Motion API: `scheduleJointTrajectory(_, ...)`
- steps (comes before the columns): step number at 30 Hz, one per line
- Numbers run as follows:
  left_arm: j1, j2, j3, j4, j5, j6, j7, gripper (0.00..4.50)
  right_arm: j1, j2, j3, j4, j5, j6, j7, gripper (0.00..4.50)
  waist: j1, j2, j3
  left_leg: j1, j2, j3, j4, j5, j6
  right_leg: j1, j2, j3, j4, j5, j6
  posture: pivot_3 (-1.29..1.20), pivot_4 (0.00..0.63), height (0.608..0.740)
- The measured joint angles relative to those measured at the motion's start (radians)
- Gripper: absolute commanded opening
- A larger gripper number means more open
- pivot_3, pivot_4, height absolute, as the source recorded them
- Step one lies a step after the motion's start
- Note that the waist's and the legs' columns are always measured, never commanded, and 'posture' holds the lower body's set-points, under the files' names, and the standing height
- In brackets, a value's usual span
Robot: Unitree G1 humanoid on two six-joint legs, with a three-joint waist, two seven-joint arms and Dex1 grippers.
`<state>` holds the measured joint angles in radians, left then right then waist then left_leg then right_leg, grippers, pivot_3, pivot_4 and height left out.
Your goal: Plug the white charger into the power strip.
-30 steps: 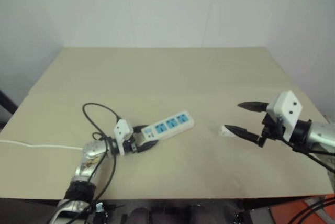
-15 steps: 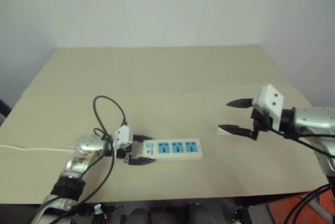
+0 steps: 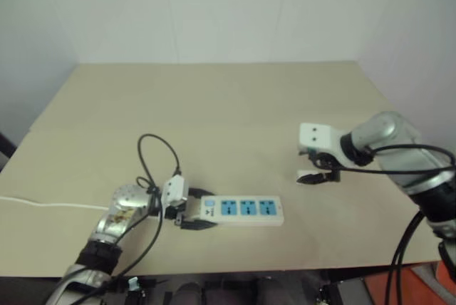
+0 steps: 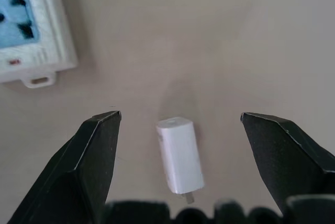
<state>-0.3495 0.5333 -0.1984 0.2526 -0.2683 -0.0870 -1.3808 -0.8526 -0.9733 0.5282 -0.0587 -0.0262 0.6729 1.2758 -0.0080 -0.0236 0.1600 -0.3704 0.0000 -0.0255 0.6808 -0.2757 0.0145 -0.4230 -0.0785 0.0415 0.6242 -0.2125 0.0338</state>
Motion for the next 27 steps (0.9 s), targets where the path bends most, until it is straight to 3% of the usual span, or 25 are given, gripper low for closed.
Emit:
scheduleJointTrajectory(10,0.008,0.001,-0.001,-0.027,0.001,0.027,0.030,3.27,-0.039,0.123,0.130,0.182,-0.170,-0.070,0.054,4.33,0.001,0.000,0.000,0.000,0.000,0.000,0.000,0.000,0.000,0.000,0.000,0.000,0.001,0.000,0.000,0.00,0.150,0.740)
scheduleJointTrajectory(13,0.011,0.002,-0.001,-0.030,0.001,0.030,0.035,3.27,-0.052,0.150,0.134,0.239,-0.206,-0.108,0.061,3.71,-0.001,0.000,0.000,0.001,0.000,0.000,0.000,0.000,0.000,0.000,0.000,0.000,0.000,0.000,0.000,0.00,0.150,0.740)
scheduleJointTrajectory(20,0.013,0.002,-0.002,-0.031,0.001,0.040,0.047,3.27,-0.065,0.193,0.138,0.296,-0.258,-0.172,0.086,1.35,-0.006,-0.001,-0.001,0.003,0.000,0.000,0.002,0.000,0.000,0.003,0.000,0.000,0.003,0.001,0.000,0.00,0.150,0.740)
scheduleJointTrajectory(21,0.013,0.002,-0.002,-0.031,0.002,0.040,0.049,3.27,-0.067,0.198,0.137,0.300,-0.265,-0.179,0.086,1.20,-0.006,-0.001,-0.001,0.004,0.000,0.000,0.002,0.000,0.000,0.003,0.000,0.000,0.003,0.001,0.000,0.00,0.150,0.740)
scheduleJointTrajectory(27,0.013,0.002,-0.005,-0.031,0.003,0.038,0.056,3.27,-0.067,0.210,0.102,0.332,-0.267,-0.203,0.063,1.19,-0.005,-0.001,-0.001,0.003,0.000,0.000,0.003,0.001,-0.001,0.003,0.000,0.000,0.004,0.002,0.000,0.00,0.150,0.740)
